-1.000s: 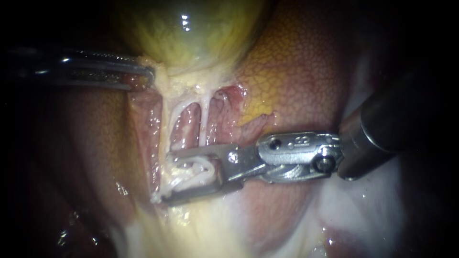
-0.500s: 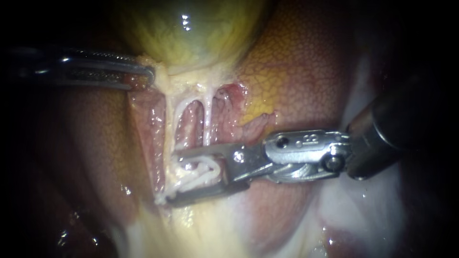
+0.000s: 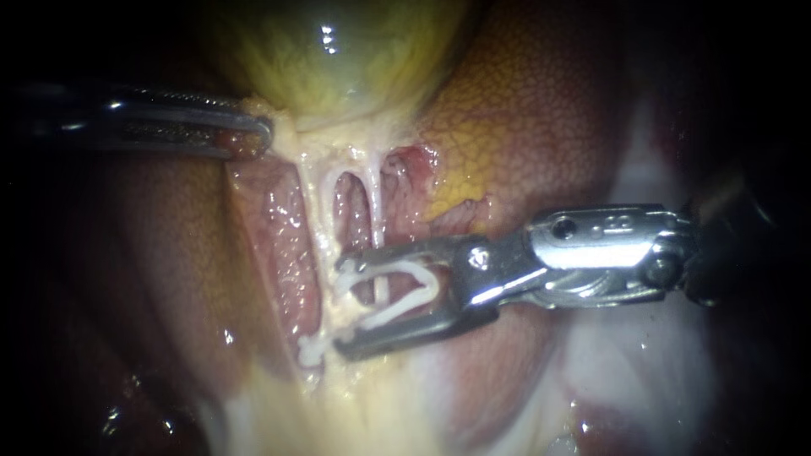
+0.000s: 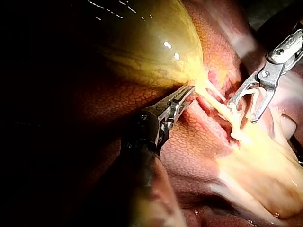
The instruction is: Clipping second clip left tube
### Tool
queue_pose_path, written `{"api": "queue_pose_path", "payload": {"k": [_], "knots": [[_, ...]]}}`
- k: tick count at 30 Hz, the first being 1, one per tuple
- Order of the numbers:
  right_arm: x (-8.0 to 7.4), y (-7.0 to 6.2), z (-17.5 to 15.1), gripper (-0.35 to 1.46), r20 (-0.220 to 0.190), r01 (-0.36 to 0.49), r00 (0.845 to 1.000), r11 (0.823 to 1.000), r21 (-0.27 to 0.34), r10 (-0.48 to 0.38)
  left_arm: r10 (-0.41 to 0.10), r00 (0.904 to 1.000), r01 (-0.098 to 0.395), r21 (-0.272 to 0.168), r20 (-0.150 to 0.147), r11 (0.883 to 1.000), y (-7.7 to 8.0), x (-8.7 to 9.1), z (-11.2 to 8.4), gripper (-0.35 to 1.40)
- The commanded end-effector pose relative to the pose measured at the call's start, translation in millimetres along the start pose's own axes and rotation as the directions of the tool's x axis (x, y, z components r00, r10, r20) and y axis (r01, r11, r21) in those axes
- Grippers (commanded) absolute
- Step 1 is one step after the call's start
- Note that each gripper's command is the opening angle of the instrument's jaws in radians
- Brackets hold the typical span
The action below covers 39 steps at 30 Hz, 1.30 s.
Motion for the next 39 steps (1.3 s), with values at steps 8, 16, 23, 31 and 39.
{"api": "queue_pose_path", "payload": {"k": [8,16,23,31,39], "knots": [[-1.6,1.5,0.0,0.43,0.002,-0.009,1.000,1.000,-0.001,0.009,0.000,1.0000,0.000,0.001,0.000,1.000,0.0,0.0,0.0,-0.35],[-2.9,2.6,0.2,0.44,0.003,-0.031,1.000,1.000,-0.004,0.031,0.000,1.0000,0.000,0.001,0.000,1.000,0.0,0.0,0.0,-0.35],[-3.1,2.8,0.0,0.44,0.003,-0.036,0.999,0.999,-0.003,0.036,0.000,1.0000,0.000,0.001,0.000,1.000,0.0,0.0,0.0,-0.35],[-1.8,1.9,-1.0,0.44,-0.017,-0.043,0.999,0.999,0.014,0.043,0.000,1.0000,0.000,0.001,0.000,1.000,0.0,0.0,0.0,-0.35],[0.6,0.1,-1.9,0.44,-0.041,-0.061,0.997,0.998,0.035,0.062,0.001,1.0000,-0.001,0.001,0.000,1.000,0.0,0.0,0.0,-0.35]]}}
